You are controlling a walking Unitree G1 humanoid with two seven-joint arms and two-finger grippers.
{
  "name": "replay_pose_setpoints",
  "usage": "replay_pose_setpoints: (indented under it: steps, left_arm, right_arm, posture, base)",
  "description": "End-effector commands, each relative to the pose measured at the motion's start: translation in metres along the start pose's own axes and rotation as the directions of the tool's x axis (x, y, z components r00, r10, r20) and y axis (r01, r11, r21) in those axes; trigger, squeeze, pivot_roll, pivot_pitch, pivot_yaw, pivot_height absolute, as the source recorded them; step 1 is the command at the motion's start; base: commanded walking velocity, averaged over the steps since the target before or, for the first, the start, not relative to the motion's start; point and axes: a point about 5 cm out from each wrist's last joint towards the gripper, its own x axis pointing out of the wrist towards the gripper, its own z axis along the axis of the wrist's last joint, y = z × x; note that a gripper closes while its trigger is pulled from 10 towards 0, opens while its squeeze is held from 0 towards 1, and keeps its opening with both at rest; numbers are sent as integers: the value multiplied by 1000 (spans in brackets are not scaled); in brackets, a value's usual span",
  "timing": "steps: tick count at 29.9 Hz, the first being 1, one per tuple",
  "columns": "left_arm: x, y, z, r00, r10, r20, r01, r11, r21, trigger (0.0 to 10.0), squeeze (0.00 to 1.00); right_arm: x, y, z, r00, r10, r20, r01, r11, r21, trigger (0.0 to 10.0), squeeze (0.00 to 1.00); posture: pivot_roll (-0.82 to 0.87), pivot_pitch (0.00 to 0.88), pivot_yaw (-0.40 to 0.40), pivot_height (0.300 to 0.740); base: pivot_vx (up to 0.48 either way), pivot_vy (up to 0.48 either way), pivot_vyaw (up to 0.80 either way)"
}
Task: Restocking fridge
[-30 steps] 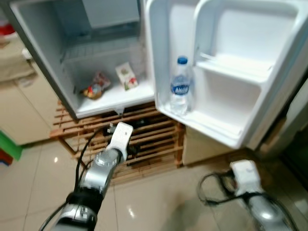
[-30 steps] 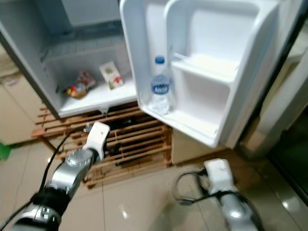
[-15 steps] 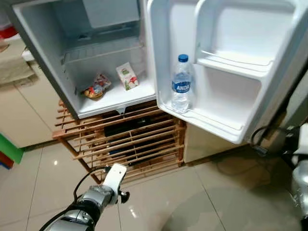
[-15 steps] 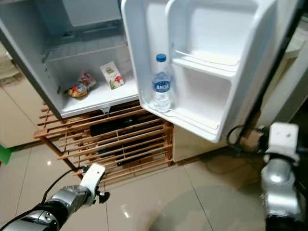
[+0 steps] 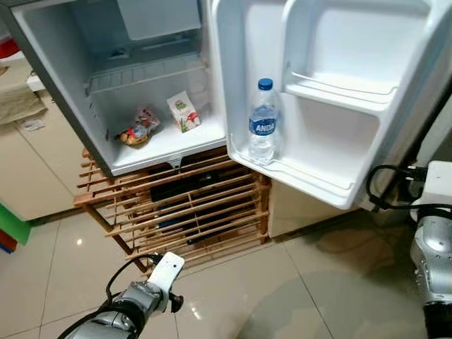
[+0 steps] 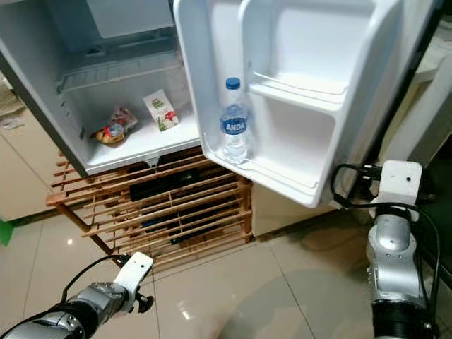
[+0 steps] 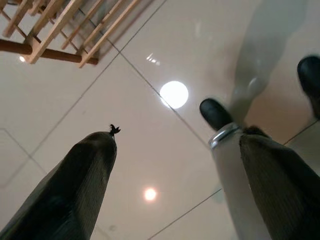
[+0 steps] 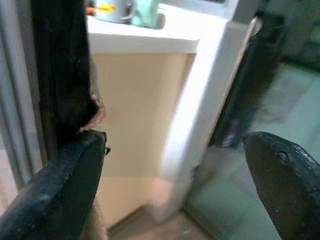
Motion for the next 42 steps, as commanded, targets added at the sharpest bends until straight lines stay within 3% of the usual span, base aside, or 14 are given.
replay_pose_setpoints:
  steps: [1, 3, 7, 9, 11, 12, 14, 18, 20, 22, 30, 34, 39, 42]
  left_arm:
    - [1, 0, -7, 999, 25, -26, -24, 999, 38, 10000, 0]
    - [1, 0, -8, 999, 28, -30, -27, 999, 42, 10000, 0]
    - [2, -2, -14, 998, 31, -47, -29, 998, 57, 10000, 0]
    - [2, -4, -15, 998, 29, -49, -26, 998, 62, 10000, 0]
    - [2, -2, -14, 998, 24, -52, -21, 998, 66, 10000, 0]
    - [2, -2, -14, 998, 24, -52, -21, 998, 66, 10000, 0]
    - [2, -4, -13, 998, 6, -57, -2, 998, 70, 10000, 0]
    - [2, -9, -15, 998, -17, -67, 21, 998, 65, 10000, 0]
    - [3, -14, -19, 996, -31, -84, 36, 997, 65, 10000, 0]
    - [4, -16, -23, 995, -34, -98, 40, 997, 64, 10000, 0]
    - [5, -18, -32, 994, -20, -112, 26, 998, 52, 10000, 0]
    - [0, -3, 20, 985, 107, 138, -117, 991, 65, 10000, 0]
    - [-13, 6, 73, 918, 171, 357, -195, 980, 31, 10000, 0]
    - [-33, 9, 124, 811, 188, 553, -169, 982, -87, 10000, 0]
  right_arm:
    - [-11, 38, 14, 974, 220, 51, -223, 971, 81, 10000, 0]
    - [-14, 42, 16, 965, 254, 58, -259, 960, 103, 10000, 0]
    - [-50, 69, 35, 803, 581, 132, -595, 777, 203, 10000, 0]
    - [-66, 77, 38, 698, 704, 130, -709, 655, 261, 10000, 0]
    - [-91, 82, 39, 517, 845, 134, -827, 453, 335, 10000, 0]
    - [-91, 82, 39, 517, 845, 134, -827, 453, 335, 10000, 0]
    - [-110, 78, 41, 376, 913, 159, -869, 287, 403, 10000, 0]
    - [-97, 71, 35, 453, 881, 135, -818, 350, 458, 10000, 0]
    - [-77, 61, 28, 574, 814, 94, -740, 465, 486, 10000, 0]
    - [-72, 59, 26, 600, 797, 67, -718, 499, 486, 10000, 0]
    - [-69, 67, 27, 611, 790, 57, -712, 517, 475, 10000, 0]
    - [-37, 61, 9, 856, 514, -63, -477, 830, 290, 10000, 0]
    - [-33, 61, -2, 895, 440, -76, -406, 872, 272, 10000, 0]
    - [-35, 62, -12, 909, 405, -102, -385, 908, 166, 10000, 0]
  posture:
    - [-199, 0, 134, 740]
    - [-201, 0, 137, 740]
    - [-205, 0, 140, 740]
    - [-206, 0, 140, 740]
    - [-207, 0, 137, 740]
    - [-207, 0, 137, 740]
    - [-204, 0, 135, 740]
    - [-202, 0, 130, 740]
    - [-201, 0, 130, 740]
    - [-196, 0, 129, 740]
    - [-189, 0, 124, 740]
    - [-177, 0, 118, 740]
    - [-140, 0, 98, 740]
    - [-110, 0, 81, 740]
  base:
    - [0, 0, 0]
    - [0, 0, 0]
    - [0, 0, 0]
    - [0, 0, 0]
    - [0, 0, 0]
    - [0, 0, 0]
    - [0, 0, 0]
    - [0, 0, 0]
    - [0, 0, 0]
    - [0, 0, 0]
    - [0, 0, 0]
    - [0, 0, 0]
    - [0, 0, 0]
    - [0, 0, 0]
